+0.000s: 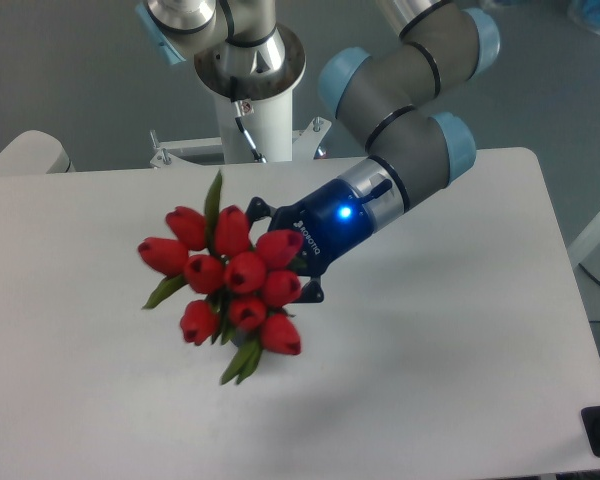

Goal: Insert the flowers into the vase
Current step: 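Lower the tulip stems into the vase opening with the gripper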

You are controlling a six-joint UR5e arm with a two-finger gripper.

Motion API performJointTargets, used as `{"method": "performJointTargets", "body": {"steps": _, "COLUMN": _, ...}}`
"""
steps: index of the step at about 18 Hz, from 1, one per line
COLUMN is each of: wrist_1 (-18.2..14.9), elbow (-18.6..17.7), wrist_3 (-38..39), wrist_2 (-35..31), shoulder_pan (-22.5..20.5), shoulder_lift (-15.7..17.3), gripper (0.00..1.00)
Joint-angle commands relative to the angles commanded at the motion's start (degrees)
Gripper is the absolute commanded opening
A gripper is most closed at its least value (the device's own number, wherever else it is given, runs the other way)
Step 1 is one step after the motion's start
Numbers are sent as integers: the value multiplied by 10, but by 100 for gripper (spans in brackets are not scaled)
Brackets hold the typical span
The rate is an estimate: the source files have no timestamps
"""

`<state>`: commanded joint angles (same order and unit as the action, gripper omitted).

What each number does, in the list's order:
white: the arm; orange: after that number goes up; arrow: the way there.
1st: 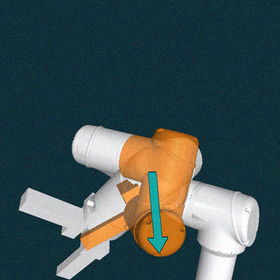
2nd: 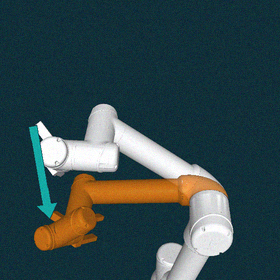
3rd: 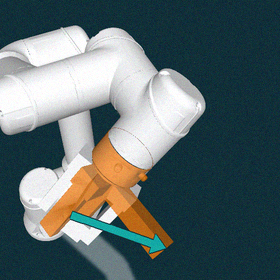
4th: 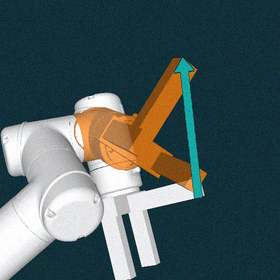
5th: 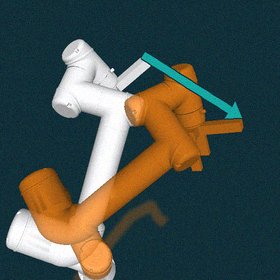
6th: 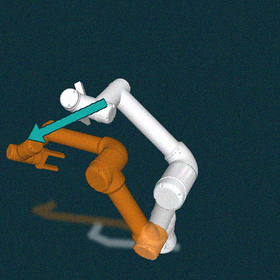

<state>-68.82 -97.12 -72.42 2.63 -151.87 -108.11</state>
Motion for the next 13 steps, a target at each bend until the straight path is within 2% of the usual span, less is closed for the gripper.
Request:
{"method": "performJointTargets", "body": {"steps": 3, "wrist_1": 6, "elbow": -29, "wrist_3": -1, "wrist_2": 35, "shoulder_pan": -16, "shoulder_lift": 13, "gripper": 0}}
{"method": "performJointTargets", "body": {"steps": 6, "wrist_1": 36, "elbow": -66, "wrist_3": 0, "wrist_2": 40, "shoulder_pan": -27, "shoulder_lift": 25, "gripper": 0}}
{"method": "performJointTargets", "body": {"steps": 13, "wrist_1": 64, "elbow": -103, "wrist_3": -1, "wrist_2": 45, "shoulder_pan": -28, "shoulder_lift": 33, "gripper": 0}}
